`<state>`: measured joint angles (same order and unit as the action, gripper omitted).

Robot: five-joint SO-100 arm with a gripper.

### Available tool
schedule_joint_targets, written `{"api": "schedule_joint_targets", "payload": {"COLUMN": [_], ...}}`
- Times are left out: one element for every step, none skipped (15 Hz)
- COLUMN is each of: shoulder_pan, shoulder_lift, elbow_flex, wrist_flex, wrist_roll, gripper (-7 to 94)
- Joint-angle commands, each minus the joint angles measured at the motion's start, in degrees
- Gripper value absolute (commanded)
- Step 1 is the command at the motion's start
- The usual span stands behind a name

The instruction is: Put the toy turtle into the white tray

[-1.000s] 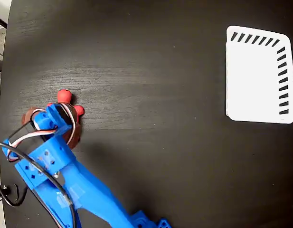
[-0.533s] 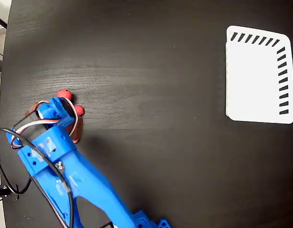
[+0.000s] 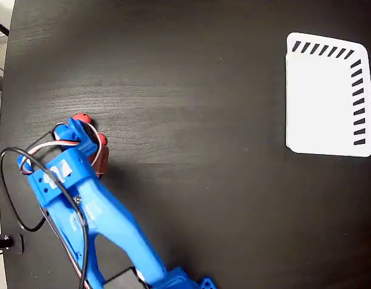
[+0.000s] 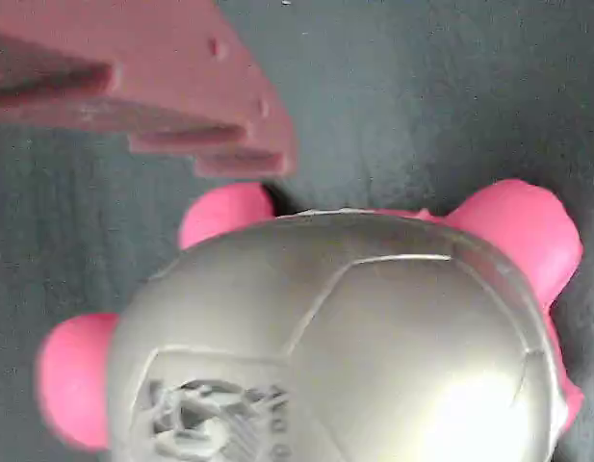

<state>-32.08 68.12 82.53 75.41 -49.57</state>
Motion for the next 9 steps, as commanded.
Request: {"api": "schedule_joint_targets", "payload": {"shoulder_pan": [-0.3,-0.3,-0.2,-0.2,-0.3,-0.3,-0.4,-0.4,-0.5], "shoulder_lift": [1.2,0.6,0.1,-0.4,-0.7,-1.2,-1.7,-1.9,-2.1], "elbow_flex": [-0.5,-0.4,-0.4,-0.4,-0.4,-0.4,-0.4,-0.4,-0.4], "wrist_flex": [-0.8,-1.5,-1.9,-2.3,-2.6,-3.2,-3.7,-4.0,-4.0], "wrist_roll": [-0.7,-0.7,-0.8,-1.0,-1.1,-1.1,-1.1,-1.1,-1.1], "gripper": [62,62,62,62,62,62,62,62,61]}}
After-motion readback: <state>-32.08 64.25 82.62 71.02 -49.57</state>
